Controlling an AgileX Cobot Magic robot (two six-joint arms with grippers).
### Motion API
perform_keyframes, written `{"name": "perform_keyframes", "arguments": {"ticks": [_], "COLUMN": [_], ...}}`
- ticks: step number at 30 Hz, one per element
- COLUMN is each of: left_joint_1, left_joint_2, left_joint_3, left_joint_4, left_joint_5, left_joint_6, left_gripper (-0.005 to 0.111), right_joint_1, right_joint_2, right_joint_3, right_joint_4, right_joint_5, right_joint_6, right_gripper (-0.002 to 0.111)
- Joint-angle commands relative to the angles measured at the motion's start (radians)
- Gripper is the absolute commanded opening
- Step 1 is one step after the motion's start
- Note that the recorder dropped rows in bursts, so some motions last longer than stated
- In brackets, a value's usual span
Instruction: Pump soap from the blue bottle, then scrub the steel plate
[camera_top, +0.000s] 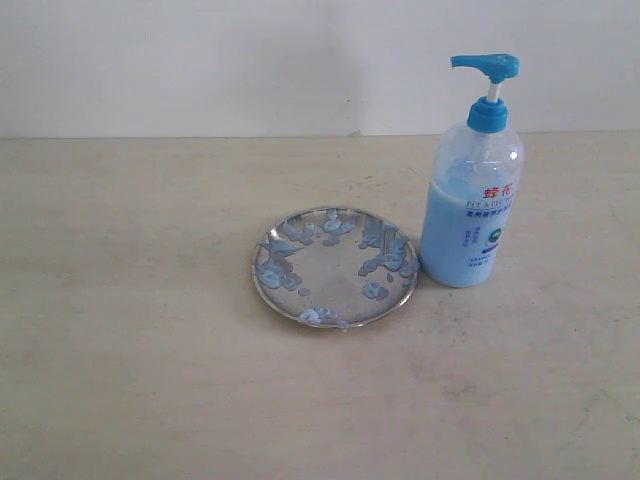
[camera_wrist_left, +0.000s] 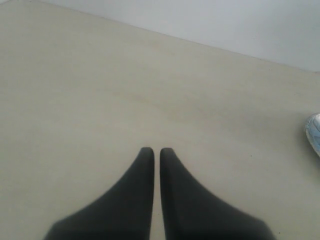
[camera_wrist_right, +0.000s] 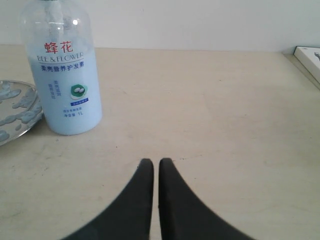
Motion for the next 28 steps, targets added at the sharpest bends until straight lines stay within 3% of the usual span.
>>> {"name": "perform_keyframes", "arguments": {"ticks": [1, 28], "left_joint_1": [0.0, 0.0], "left_joint_2": [-0.003, -0.003], "left_joint_3": [0.0, 0.0], "left_joint_4": [-0.01, -0.01], "left_joint_5": [-0.007, -0.031], "left_joint_6": [0.001, 0.001], "left_gripper": [0.004, 0.004], "right_joint_1": [-0.007, -0.007], "right_joint_2": [-0.005, -0.005], "right_joint_3": [0.0, 0.0], "right_joint_4": [-0.001, 0.002], "right_joint_5": [-0.003, -0.007], "right_joint_6": [-0.005, -0.005], "right_gripper": [0.001, 0.001]}}
